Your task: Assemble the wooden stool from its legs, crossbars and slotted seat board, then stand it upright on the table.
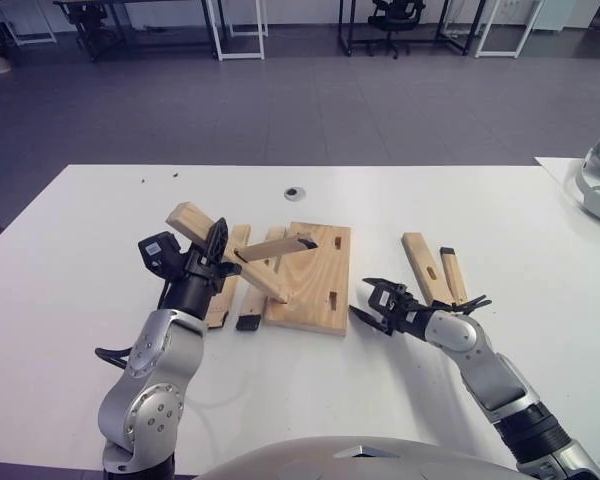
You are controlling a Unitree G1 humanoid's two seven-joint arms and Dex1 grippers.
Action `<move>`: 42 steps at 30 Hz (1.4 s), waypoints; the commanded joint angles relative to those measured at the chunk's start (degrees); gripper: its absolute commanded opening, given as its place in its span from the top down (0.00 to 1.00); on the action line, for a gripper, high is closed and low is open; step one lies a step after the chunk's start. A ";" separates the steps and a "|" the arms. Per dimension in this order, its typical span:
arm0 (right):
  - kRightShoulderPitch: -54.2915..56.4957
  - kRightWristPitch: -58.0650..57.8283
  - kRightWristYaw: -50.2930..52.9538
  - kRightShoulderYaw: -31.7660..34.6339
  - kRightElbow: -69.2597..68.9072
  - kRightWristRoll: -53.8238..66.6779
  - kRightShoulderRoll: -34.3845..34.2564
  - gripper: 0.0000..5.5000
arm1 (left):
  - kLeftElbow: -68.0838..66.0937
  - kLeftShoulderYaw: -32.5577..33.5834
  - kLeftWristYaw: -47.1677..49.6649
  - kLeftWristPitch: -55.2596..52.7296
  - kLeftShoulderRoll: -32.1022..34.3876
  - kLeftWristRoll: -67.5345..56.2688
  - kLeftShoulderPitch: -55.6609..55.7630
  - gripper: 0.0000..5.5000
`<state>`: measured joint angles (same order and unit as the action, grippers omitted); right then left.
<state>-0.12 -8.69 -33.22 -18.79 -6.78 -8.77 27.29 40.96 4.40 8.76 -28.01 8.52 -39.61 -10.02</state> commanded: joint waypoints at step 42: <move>8.06 2.31 5.61 14.39 10.12 2.91 -0.52 0.43 | -17.19 -7.66 -16.77 -11.67 19.98 7.76 7.55 0.39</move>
<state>6.74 -7.08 -27.83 -4.27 1.95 -6.19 27.06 28.03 0.25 -4.75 -40.66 26.38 -35.84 -0.38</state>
